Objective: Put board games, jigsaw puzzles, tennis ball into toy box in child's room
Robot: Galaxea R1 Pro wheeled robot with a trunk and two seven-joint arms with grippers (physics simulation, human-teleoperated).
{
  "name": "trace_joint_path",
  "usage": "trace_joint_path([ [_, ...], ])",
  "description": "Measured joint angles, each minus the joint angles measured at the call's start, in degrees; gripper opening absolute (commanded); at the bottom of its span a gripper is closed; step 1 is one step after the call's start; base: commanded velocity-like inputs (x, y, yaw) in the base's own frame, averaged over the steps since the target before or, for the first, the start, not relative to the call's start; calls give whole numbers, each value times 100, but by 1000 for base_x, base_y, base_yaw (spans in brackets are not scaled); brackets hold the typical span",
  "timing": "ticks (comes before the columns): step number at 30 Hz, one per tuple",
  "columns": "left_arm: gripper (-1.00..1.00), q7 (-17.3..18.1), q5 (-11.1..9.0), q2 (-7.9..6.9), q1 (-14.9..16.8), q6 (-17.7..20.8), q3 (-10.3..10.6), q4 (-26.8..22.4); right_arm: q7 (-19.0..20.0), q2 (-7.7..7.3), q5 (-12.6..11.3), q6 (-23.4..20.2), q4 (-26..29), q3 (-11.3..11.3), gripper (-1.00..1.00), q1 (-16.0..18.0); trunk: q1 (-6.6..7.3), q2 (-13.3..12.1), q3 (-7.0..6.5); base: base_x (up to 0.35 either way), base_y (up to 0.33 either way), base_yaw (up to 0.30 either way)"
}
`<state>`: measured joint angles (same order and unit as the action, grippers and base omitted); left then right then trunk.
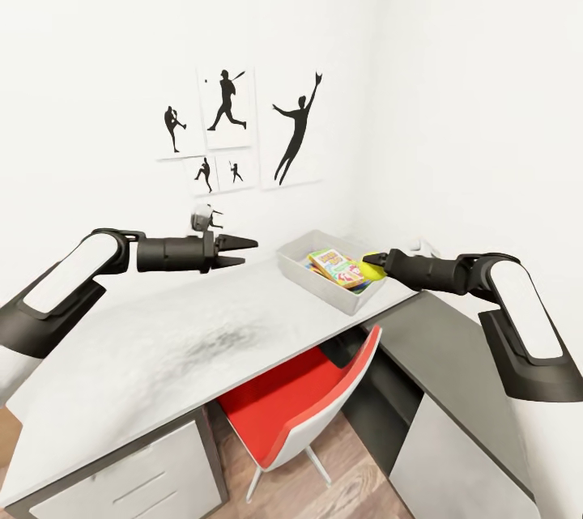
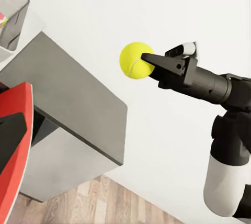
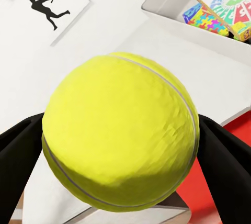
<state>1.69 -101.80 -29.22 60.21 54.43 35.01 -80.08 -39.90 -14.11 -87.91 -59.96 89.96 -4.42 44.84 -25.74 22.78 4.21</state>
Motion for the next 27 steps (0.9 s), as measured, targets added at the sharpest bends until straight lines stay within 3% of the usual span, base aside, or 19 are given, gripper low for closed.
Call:
trace_joint_path([
  [18, 100, -10, 29, 9, -5, -22, -7, 0, 0, 0, 4, 0, 8, -6, -100, 0, 2, 0, -3, 238, -84, 5],
  [27, 100, -10, 49, 8, -4, -24, -8, -2, 0, 1, 10, 0, 7, -9, -100, 0, 2, 1, -58, 213, -3, 130],
])
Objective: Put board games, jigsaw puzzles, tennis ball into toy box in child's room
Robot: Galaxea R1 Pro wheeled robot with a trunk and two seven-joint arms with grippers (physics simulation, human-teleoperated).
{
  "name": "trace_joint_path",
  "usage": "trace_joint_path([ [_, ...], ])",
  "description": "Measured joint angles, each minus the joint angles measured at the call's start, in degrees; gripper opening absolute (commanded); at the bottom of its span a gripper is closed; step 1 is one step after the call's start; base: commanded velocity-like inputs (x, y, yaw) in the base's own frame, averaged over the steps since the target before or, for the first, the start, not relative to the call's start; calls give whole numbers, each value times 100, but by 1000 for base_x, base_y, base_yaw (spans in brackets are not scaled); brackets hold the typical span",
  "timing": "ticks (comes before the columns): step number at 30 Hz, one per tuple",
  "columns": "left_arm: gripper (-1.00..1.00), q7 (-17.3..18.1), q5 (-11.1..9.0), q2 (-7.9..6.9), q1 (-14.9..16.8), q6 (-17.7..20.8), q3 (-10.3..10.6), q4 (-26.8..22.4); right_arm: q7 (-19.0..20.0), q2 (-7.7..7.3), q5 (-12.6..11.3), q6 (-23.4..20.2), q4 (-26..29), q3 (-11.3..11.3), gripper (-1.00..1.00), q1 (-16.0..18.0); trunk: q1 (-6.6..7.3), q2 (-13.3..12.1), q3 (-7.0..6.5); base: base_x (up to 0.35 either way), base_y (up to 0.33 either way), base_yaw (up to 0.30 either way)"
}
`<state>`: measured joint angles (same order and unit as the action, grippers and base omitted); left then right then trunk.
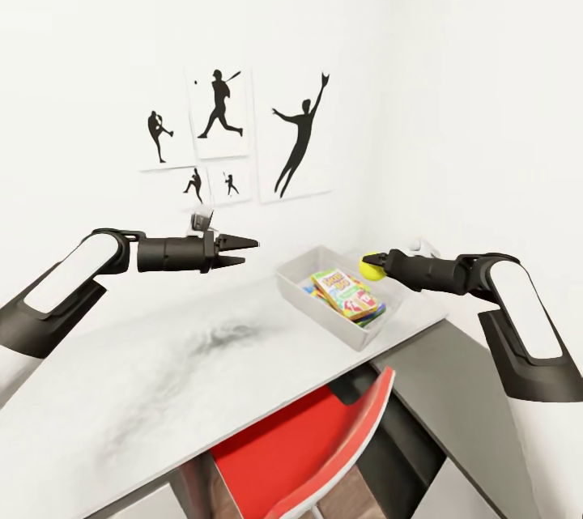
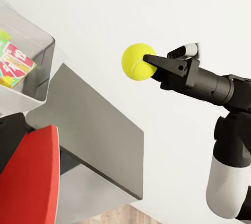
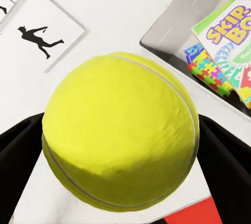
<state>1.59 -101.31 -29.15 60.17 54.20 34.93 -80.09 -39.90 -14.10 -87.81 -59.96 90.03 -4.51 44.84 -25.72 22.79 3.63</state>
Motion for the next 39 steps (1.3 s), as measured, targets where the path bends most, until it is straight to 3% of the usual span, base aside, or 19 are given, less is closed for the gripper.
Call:
trace_joint_path([
  [14, 100, 0, 3, 0, -7, 0, -6, 0, 1, 0, 9, 0, 0, 6, -100, -37, 0, 0, -86, 178, -104, 212],
  [39, 100, -6, 4, 1, -6, 0, -6, 2, 9, -7, 14, 0, 1, 9, -100, -45, -1, -1, -93, 164, -69, 8],
])
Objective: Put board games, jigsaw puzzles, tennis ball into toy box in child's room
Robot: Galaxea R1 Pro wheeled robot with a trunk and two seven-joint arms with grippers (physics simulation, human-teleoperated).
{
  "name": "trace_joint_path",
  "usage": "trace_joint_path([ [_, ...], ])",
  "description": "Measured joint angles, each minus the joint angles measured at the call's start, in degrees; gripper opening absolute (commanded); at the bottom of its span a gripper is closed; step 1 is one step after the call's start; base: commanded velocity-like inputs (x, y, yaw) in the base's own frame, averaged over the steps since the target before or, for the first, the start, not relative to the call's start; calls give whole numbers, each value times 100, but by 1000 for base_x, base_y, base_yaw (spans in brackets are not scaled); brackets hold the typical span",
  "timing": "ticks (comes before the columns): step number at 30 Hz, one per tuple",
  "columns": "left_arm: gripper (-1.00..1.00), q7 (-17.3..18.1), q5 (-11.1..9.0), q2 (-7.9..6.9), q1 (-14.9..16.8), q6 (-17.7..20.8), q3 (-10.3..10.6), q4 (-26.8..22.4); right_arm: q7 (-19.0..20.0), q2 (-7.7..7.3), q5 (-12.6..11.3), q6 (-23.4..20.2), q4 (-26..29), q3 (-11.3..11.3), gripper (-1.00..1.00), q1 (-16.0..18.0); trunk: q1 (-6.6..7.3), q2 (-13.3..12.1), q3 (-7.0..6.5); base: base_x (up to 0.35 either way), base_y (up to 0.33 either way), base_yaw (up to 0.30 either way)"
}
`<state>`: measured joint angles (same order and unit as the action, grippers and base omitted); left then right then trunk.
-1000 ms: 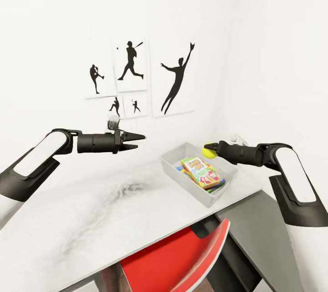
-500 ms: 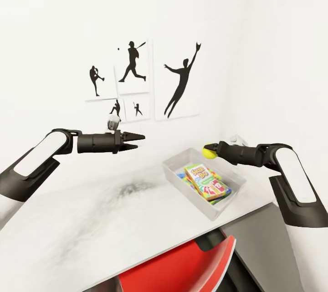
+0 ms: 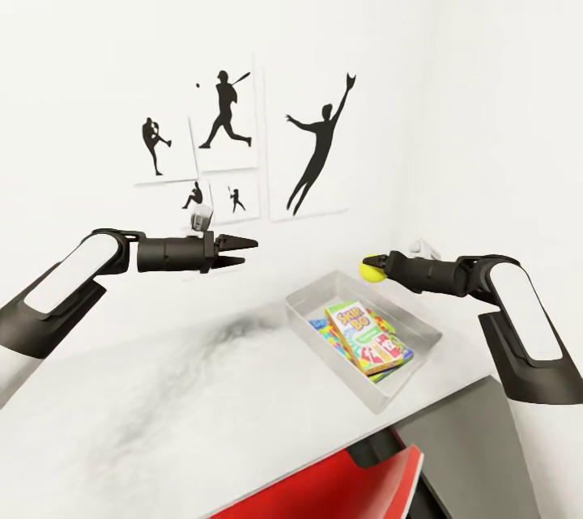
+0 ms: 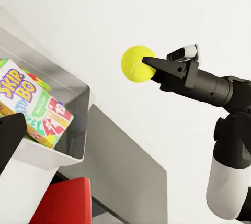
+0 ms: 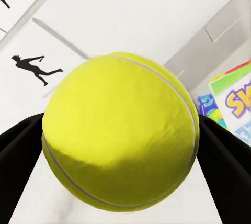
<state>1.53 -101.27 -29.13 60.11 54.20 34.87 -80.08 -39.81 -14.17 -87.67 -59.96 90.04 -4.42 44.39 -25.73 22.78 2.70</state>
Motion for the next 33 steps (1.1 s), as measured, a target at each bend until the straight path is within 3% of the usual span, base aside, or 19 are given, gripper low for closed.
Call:
trace_joint_path([
  [14, 100, 3, 0, 0, 0, 0, 3, 0, 0, 5, 4, 0, -6, 0, -100, 0, 0, 0, 0, 164, 45, 0],
  [33, 100, 6, -1, 0, 0, 0, 0, 0, 0, 1, -4, 0, -9, 0, -100, 0, -1, -1, 0, 10, 1, 0],
])
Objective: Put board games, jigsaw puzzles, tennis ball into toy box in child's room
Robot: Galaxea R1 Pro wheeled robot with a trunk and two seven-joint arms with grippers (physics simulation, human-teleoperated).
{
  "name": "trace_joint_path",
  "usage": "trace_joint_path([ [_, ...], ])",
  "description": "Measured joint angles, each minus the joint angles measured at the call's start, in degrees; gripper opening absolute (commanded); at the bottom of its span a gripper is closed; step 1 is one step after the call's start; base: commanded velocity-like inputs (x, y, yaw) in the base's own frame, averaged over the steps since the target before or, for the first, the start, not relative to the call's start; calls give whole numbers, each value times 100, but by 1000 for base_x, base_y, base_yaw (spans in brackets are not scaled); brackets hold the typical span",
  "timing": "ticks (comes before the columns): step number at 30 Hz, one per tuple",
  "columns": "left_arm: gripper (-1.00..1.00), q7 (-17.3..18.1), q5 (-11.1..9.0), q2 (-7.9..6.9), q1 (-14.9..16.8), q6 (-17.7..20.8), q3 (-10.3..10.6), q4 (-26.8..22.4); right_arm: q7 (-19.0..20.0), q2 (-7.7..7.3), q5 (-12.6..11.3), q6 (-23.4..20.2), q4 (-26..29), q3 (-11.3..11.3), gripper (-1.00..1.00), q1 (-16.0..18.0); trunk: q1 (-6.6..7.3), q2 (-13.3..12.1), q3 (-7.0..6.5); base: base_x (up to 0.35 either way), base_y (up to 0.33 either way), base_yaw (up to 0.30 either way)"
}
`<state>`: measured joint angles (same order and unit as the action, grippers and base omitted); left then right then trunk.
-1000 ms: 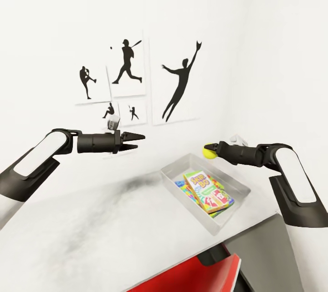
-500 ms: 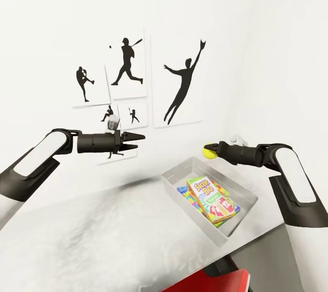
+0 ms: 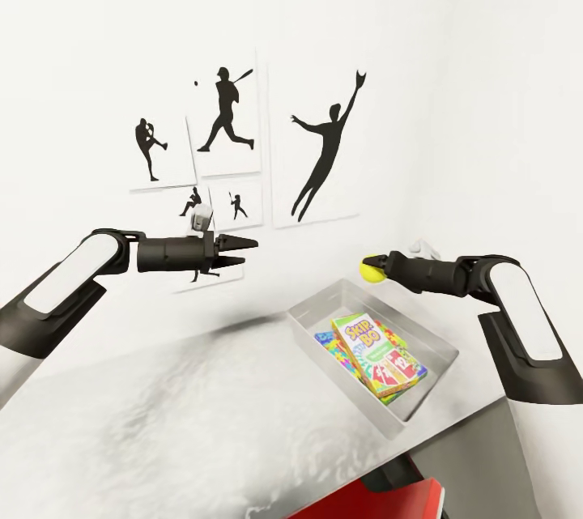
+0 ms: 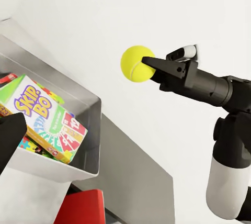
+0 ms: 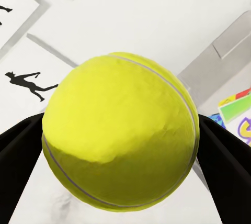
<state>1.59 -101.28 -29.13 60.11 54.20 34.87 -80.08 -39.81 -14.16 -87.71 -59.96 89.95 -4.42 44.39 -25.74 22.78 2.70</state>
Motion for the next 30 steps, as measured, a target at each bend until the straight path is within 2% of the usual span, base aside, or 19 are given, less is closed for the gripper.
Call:
trace_joint_path([
  [17, 100, 7, 5, -4, 0, -2, -8, 12, -14, -8, 65, 0, -16, 4, -100, 0, 0, 0, 0, 0, 0, 0],
  [22, 100, 15, 8, -32, 0, 0, -16, 51, -58, -132, 83, 0, -45, 31, -100, 21, 0, 0, 0, 0, 0, 0],
  [26, 100, 22, 7, -56, 0, -8, -22, 94, -352, -287, 89, 1, -88, 35, -100, 69, 0, 0, 0, 0, 0, 0],
  [30, 100, 28, 7, -71, 0, -17, -40, 170, -963, -343, 82, 6, -175, 48, -100, 105, 0, 0, 0, 0, 0, 0],
])
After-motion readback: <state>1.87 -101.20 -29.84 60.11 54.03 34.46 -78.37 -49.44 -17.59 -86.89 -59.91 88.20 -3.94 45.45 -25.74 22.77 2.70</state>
